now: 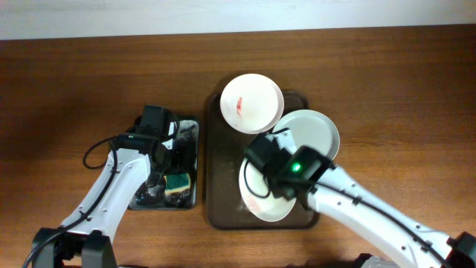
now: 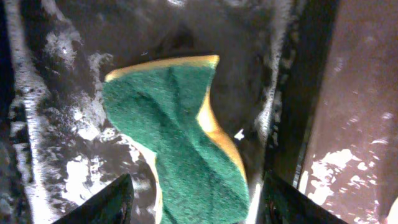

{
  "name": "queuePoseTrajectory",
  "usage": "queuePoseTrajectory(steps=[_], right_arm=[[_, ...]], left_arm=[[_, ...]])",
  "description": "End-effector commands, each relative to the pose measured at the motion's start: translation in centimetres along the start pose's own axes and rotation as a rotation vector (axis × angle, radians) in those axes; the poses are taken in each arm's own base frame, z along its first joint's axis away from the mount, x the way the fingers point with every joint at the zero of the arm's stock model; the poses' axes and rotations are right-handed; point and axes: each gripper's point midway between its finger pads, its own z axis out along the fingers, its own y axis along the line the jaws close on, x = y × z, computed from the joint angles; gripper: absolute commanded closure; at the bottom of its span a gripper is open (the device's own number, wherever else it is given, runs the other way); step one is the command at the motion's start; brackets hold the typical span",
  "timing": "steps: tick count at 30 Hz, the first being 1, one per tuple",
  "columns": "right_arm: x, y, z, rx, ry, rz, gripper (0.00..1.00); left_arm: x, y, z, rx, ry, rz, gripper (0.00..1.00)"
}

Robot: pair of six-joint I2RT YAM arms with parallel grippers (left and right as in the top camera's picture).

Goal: Clean dirty plates on tray and stack at the side

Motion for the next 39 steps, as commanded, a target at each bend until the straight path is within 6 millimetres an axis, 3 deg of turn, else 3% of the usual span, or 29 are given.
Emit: queuePoseTrajectory(steps=[1, 4, 7, 8, 10, 12, 14, 15, 16, 20, 22, 23, 24, 26, 29, 32, 36, 39], right_arm=[[-2.5, -0.3, -3.3, 0.067, -0.156, 0.016, 0.96], [-4.1, -0.8, -5.7, 0.053, -0.204, 0.041, 0.96], [-4.7, -1.0, -6.9, 0.036, -0.22, 0.054, 0.96], [-4.2, -0.7, -6.8, 0.013, -0.191, 0.051, 0.96], [-2.3, -0.4, -5.2, -0.097, -0.034, 0.151, 0.87], [-0.9, -1.6, -2.4, -0.193, 0.126, 0.209, 0.76], [1.0, 0.5, -0.1, -0.513, 0.27, 0.125, 0.59], [1.9, 0.5, 1.4, -0.574, 0.316, 0.159, 0.58], [3.6, -0.3, 4.1, -0.57, 0.375, 0.232, 0.58], [6.9, 1.3, 9.6, -0.548, 0.381, 0.285, 0.54], [7.4, 0.4, 12.2, -0.42, 0.355, 0.341, 0.59], [6.9, 0.5, 12.6, -0.425, 0.333, 0.344, 0.68], [6.3, 0.6, 12.8, -0.43, 0.308, 0.345, 0.7], [6.0, 0.6, 12.8, -0.432, 0.292, 0.343, 0.93], [6.2, 0.5, 12.3, -0.435, 0.309, 0.365, 0.96], [3.8, -1.3, 8.8, -0.399, 0.196, 0.356, 0.96], [-0.1, -3.9, 1.9, -0.247, -0.042, 0.263, 0.96], [-2.6, -6.2, -3.0, -0.015, -0.204, 0.184, 0.96]], left_arm=[[-1.3, -1.5, -2.9, 0.095, -0.087, 0.015, 0.31], [-1.9, -1.6, -6.4, 0.117, -0.202, 0.021, 0.11], [-2.1, -1.6, -8.0, 0.125, -0.254, 0.024, 0.0], [-2.0, -1.6, -7.9, 0.124, -0.248, 0.024, 0.0], [-1.6, -1.5, -7.8, 0.12, -0.23, 0.023, 0.0], [-1.5, -1.5, -7.7, 0.12, -0.226, 0.022, 0.0], [-1.3, -1.5, -7.7, 0.118, -0.217, 0.022, 0.0], [-1.2, -1.5, -7.7, 0.118, -0.215, 0.022, 0.0], [-1.2, -1.5, -7.7, 0.117, -0.215, 0.022, 0.0], [-1.2, -1.5, -7.7, 0.118, -0.216, 0.022, 0.01], [-1.2, -1.5, -7.7, 0.117, -0.216, 0.021, 0.01], [-1.2, -1.5, -7.7, 0.117, -0.216, 0.021, 0.0], [-1.2, -1.4, -7.7, 0.117, -0.216, 0.021, 0.01], [-1.2, -1.5, -7.7, 0.118, -0.216, 0.022, 0.01], [-1.2, -1.5, -7.7, 0.118, -0.216, 0.022, 0.0], [-1.2, -1.5, -7.7, 0.117, -0.216, 0.021, 0.01], [-1.2, -1.5, -7.7, 0.117, -0.216, 0.021, 0.01], [-1.2, -1.5, -7.7, 0.118, -0.216, 0.022, 0.01]])
